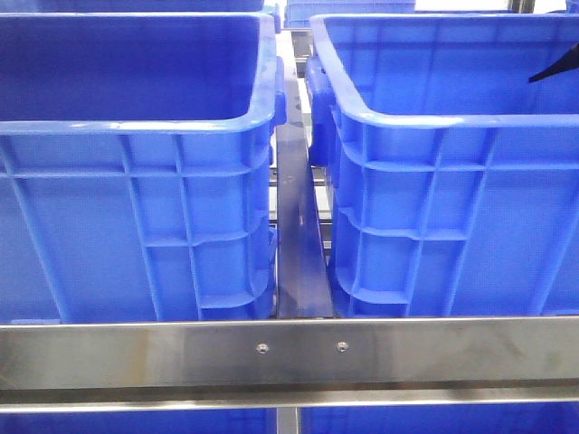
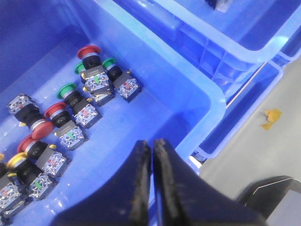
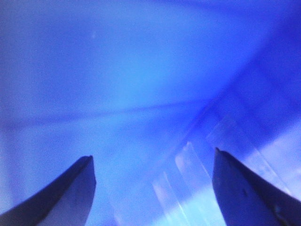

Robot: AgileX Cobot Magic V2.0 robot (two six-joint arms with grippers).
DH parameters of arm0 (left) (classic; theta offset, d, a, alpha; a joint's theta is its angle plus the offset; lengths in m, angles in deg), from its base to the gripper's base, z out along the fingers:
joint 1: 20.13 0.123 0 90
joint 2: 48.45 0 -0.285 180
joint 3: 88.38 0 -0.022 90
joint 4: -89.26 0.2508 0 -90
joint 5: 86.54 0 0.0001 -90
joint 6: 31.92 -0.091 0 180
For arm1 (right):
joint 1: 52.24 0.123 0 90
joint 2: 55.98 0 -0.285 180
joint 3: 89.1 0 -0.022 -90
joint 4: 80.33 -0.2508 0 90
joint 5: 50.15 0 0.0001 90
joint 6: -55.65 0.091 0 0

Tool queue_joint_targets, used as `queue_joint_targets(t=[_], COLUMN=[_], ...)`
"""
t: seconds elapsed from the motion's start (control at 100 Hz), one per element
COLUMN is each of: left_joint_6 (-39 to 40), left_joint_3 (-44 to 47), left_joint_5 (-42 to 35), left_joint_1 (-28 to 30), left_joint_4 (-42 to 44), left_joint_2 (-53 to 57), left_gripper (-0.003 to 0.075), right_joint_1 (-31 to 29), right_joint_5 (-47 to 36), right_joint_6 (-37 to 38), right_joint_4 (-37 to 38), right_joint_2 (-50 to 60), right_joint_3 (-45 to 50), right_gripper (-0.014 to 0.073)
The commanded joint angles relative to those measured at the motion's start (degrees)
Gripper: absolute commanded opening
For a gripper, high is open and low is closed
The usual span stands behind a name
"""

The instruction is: Pick red and yellow buttons and place in box

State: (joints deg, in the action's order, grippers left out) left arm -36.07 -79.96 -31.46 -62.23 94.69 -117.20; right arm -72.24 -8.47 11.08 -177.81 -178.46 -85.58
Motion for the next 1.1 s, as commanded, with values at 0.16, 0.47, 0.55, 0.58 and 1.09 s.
queue_joint_targets(t=[0.16,0.47,0.55,0.58,1.09], left_joint_6=[0.1,0.1,0.1,0.1,0.1], left_joint_3=[-1.8,-1.8,-1.8,-1.8,-1.8], left_joint_5=[-3.2,-3.2,-3.2,-3.2,-3.7], left_joint_1=[-0.5,-0.5,-0.5,-0.5,-0.5], left_joint_4=[-0.2,-0.6,-0.6,-0.6,-0.6], left_joint_2=[0.9,0.9,0.9,0.9,0.9], left_gripper=[-0.0019,-0.0019,-0.0019,-0.0019,-0.0019], right_joint_1=[0.1,3.9,5.1,5.7,8.2], right_joint_5=[3.2,-0.5,-2.4,-3.2,-11.9], right_joint_6=[-4.8,-10.0,-12.7,-13.9,-26.6], right_joint_4=[4.6,14.4,15.7,16.3,16.9], right_joint_2=[9.9,21.6,25.7,27.6,57.8], right_joint_3=[-1.8,-0.2,1.6,2.6,24.9], right_gripper=[0.0538,0.0538,0.0538,0.0538,0.0538])
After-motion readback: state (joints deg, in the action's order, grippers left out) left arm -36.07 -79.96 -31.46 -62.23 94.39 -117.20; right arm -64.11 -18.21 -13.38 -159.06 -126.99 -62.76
